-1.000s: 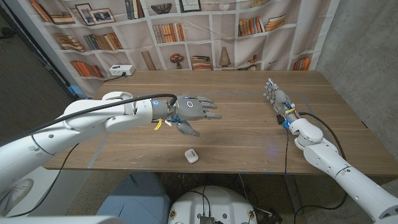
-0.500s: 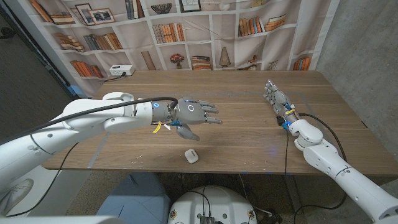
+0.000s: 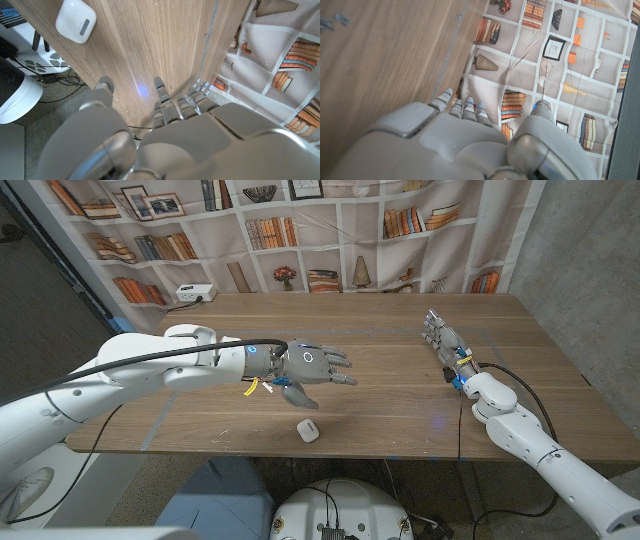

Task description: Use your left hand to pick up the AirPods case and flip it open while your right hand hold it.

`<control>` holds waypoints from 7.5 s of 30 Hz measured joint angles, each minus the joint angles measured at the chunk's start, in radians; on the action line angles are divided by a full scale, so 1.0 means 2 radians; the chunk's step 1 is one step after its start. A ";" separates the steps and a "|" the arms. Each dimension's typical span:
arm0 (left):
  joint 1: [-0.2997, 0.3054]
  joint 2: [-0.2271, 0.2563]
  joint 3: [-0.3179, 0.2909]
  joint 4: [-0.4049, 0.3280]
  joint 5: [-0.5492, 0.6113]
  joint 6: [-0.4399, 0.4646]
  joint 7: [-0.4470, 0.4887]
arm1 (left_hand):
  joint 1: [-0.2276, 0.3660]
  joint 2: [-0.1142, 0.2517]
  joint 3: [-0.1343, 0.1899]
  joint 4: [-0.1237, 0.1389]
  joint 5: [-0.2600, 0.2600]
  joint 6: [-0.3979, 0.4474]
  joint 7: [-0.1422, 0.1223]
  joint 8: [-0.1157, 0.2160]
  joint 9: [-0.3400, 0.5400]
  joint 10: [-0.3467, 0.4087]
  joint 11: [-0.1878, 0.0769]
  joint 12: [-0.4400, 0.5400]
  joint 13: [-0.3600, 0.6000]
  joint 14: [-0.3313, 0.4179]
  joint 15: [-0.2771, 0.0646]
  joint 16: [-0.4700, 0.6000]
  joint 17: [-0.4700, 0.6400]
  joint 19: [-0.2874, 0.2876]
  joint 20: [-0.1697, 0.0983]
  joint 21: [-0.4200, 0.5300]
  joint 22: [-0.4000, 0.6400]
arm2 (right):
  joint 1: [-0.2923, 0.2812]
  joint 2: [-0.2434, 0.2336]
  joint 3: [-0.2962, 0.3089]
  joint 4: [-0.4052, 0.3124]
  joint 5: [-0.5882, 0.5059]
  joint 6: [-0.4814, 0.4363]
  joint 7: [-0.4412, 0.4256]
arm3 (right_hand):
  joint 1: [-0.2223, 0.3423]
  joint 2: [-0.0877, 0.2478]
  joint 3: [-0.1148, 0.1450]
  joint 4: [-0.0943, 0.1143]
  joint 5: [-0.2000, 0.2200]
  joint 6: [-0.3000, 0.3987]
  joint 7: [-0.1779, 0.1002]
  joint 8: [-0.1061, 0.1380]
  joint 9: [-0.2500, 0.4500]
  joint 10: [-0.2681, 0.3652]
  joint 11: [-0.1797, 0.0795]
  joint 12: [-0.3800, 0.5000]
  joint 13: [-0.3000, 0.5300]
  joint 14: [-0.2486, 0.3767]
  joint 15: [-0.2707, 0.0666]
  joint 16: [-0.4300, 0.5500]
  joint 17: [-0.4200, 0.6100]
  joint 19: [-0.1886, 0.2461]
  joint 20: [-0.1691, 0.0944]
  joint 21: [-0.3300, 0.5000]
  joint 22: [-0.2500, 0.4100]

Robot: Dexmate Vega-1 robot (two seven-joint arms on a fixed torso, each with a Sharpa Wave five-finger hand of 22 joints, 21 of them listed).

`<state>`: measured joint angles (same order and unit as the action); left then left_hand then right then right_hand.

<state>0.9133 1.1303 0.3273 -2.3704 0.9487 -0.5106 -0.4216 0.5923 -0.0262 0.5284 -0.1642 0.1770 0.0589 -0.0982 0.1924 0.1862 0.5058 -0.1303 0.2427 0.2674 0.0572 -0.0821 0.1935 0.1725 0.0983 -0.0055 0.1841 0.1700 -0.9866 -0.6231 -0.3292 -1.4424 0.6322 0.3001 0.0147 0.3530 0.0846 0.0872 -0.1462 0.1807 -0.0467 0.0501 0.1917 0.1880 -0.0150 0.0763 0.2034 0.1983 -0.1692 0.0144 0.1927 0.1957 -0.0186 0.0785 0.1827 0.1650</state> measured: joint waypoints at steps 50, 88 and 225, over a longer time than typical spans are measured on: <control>0.003 0.012 -0.026 -0.032 -0.031 -0.042 -0.084 | 0.002 0.002 -0.002 0.001 0.000 0.002 -0.002 0.000 0.000 0.003 -0.003 0.000 0.005 0.000 0.000 0.000 0.000 0.000 0.000 0.000 0.000 | -0.007 -0.001 0.004 -0.001 0.004 0.003 -0.002 | 0.002 -0.002 0.002 0.002 0.000 -0.005 -0.002 0.000 0.000 0.003 -0.003 0.000 0.000 -0.003 -0.003 0.000 0.000 0.000 0.000 0.000 0.000; 0.015 0.032 -0.054 -0.013 -0.010 -0.094 -0.045 | 0.025 0.004 0.006 -0.001 0.002 -0.003 -0.012 0.000 0.000 -0.023 0.001 -0.012 0.003 -0.015 -0.011 -0.003 0.000 -0.005 -0.011 0.000 -0.001 | 0.003 0.005 -0.002 0.020 -0.010 0.015 -0.002 | 0.006 -0.002 0.004 0.004 0.000 -0.004 -0.004 0.000 0.000 0.012 -0.012 0.004 0.000 -0.003 -0.003 0.000 0.000 0.000 0.000 0.000 0.000; 0.027 0.041 0.025 0.029 0.100 -0.060 0.015 | 0.062 0.002 -0.001 0.002 0.006 0.008 -0.017 0.004 0.000 -0.039 -0.008 -0.016 -0.001 -0.021 -0.009 -0.004 0.000 -0.008 -0.010 0.003 0.000 | 0.010 0.017 -0.004 0.052 -0.006 0.031 0.005 | 0.006 -0.002 0.008 0.004 0.000 -0.004 -0.004 0.000 0.000 0.014 -0.009 0.004 0.000 -0.003 -0.003 0.004 0.000 0.000 0.000 0.000 0.000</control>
<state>0.9668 1.2124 0.3777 -2.3132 1.1494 -0.6315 -0.3922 0.7171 -0.0224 0.5266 -0.1598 0.1887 0.0753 -0.1321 0.2012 0.1865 0.4286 -0.1463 0.2107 0.2646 0.0145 -0.1000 0.1858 0.1727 0.0822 -0.0249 0.1897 0.1700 -0.9662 -0.5886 -0.3370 -1.3385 0.6199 0.3621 0.0255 0.3648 0.0807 0.1037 -0.1378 0.1807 -0.0538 0.0429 0.1917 0.1880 0.0136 0.0586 0.2112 0.1977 -0.1745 0.0091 0.2006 0.1957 -0.0186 0.0785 0.1827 0.1650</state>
